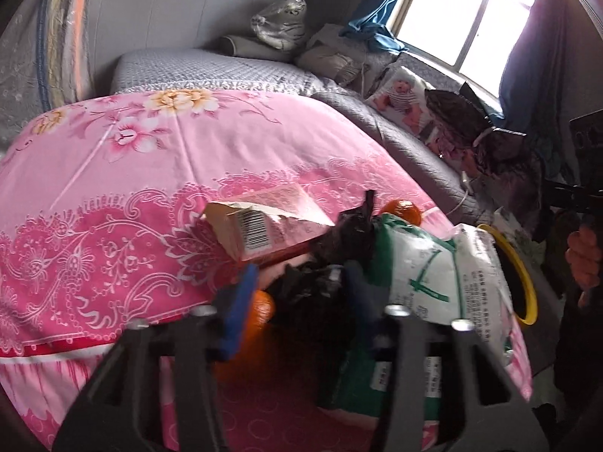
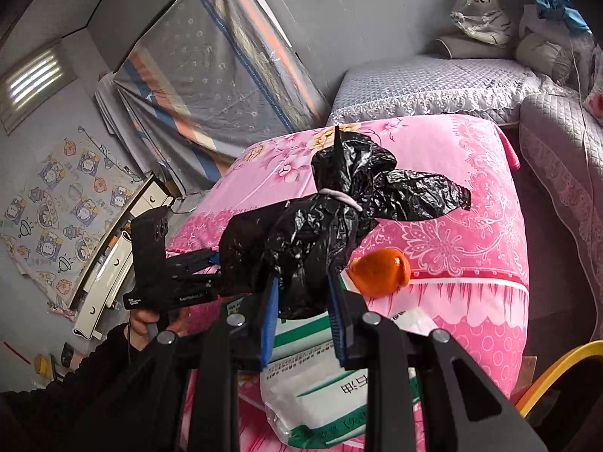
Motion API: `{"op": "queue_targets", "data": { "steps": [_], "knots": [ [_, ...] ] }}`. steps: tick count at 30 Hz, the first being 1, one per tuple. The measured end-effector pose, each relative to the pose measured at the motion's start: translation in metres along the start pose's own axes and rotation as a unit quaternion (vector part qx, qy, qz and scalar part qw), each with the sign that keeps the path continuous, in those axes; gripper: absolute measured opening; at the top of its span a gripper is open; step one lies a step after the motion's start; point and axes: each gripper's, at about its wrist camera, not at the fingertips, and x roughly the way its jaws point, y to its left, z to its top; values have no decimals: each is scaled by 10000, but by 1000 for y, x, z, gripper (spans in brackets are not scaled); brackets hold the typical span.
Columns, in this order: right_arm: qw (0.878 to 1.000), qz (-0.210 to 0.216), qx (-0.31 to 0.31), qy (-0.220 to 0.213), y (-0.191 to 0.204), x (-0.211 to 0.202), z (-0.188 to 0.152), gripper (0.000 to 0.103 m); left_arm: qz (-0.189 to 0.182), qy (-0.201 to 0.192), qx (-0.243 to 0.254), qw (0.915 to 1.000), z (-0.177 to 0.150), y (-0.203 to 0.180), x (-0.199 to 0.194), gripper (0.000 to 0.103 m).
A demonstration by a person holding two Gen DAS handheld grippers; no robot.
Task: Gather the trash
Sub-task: 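Lift the black plastic bag with the right gripper while the left reaches toward the bag, then carry both black bags over the yellow bin and open both grippers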
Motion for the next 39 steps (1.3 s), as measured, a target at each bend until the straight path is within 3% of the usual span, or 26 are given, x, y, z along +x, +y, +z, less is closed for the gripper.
{"op": "queue_targets", "data": {
  "steps": [1, 2, 7, 9, 21, 35, 39],
  "knots": [
    [10000, -4, 32, -18, -1, -2, -1, 23, -23, -37, 21, 10000, 0, -1, -2, 20],
    [10000, -7, 50, -32, -1, -4, -2, 23, -21, -96, 45, 9999, 1, -3, -5, 15],
    [9999, -15, 121, -64, -1, -10, -5, 23, -155, -378, -83, 9991, 4, -1, -24, 7],
    [9999, -32, 141, -95, -1, -15, -7, 23, -234, -552, -161, 9981, 4, 1, -37, 6],
    [9989, -136, 223, -378, 2, -44, -14, 23, 105, -1426, -615, 9878, 1, 17, -117, 6],
    [9936, -349, 316, -1031, -5, -93, -17, 23, 53, -1744, -78, 9846, -15, -31, -169, 6],
    [9880, -620, 430, -1351, -19, -113, -20, 23, -12, -1781, 85, 9840, -16, -51, -174, 6]
  ]
}}
